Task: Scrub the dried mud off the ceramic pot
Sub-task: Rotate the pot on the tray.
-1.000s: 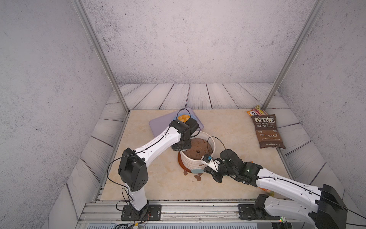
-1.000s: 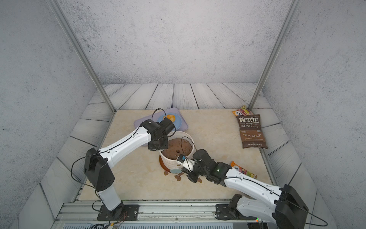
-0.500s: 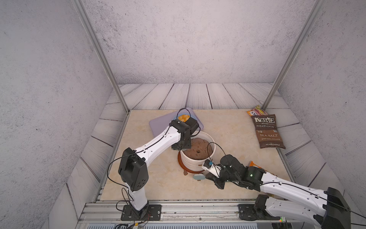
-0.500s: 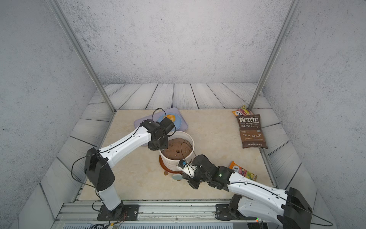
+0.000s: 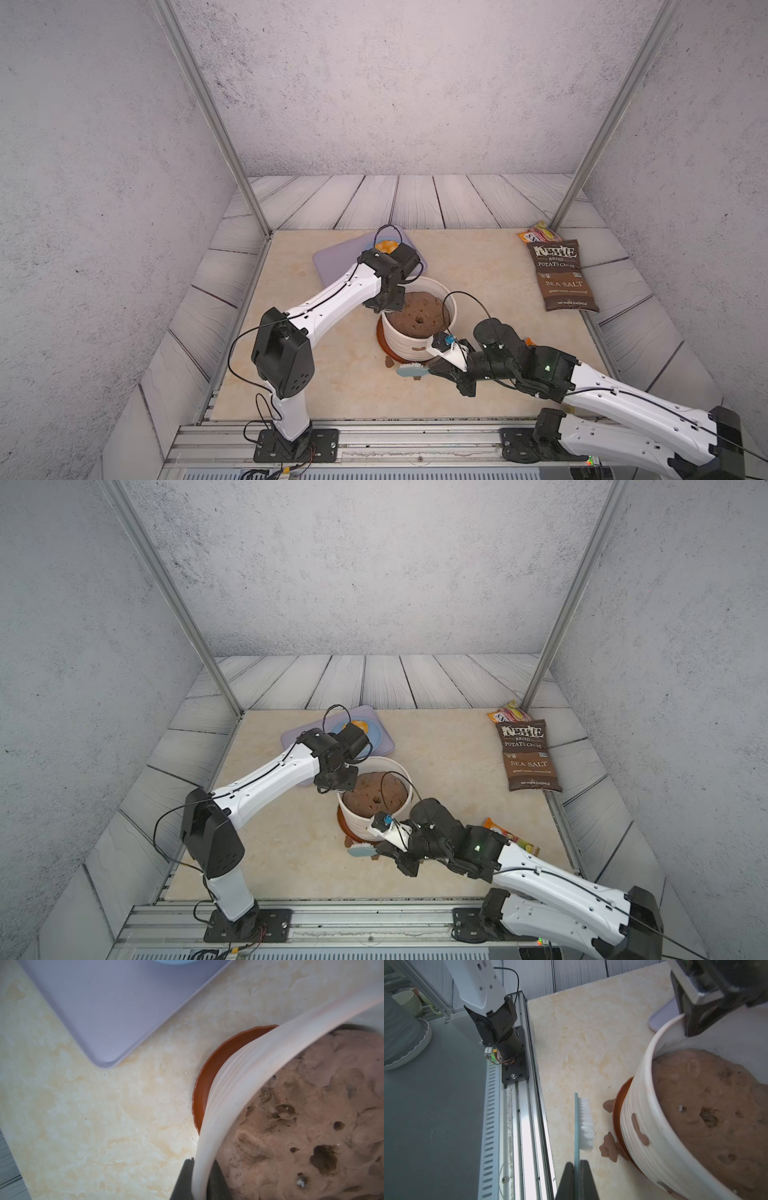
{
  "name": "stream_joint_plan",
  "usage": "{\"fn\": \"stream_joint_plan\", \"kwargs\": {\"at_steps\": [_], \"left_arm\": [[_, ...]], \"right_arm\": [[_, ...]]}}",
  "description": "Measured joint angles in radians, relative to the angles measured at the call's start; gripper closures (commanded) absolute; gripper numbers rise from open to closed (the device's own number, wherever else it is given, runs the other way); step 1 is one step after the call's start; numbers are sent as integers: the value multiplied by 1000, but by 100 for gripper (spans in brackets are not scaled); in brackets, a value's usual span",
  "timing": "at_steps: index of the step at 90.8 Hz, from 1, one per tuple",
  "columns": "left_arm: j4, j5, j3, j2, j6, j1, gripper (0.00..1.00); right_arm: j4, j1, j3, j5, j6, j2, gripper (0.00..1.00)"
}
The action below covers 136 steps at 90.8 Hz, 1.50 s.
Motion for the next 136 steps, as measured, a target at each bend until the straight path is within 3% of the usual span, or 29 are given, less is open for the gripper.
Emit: {"fn": "stream_joint_plan", "kwargs": {"at_steps": [46, 90, 112, 136], "left_arm": [[13, 2, 10, 6, 64, 0, 100], [39, 4, 4, 6, 102, 2, 100], [41, 11, 4, 6, 109, 8, 100], [40, 26, 3, 6, 134, 15, 100]], "right_arm": [[-3, -43, 76, 162, -53, 110, 100], [-42, -65, 18, 163, -12, 71, 100], [-51, -72, -43, 105, 5, 58, 100], [-13, 19, -92, 60, 36, 34, 100]]}}
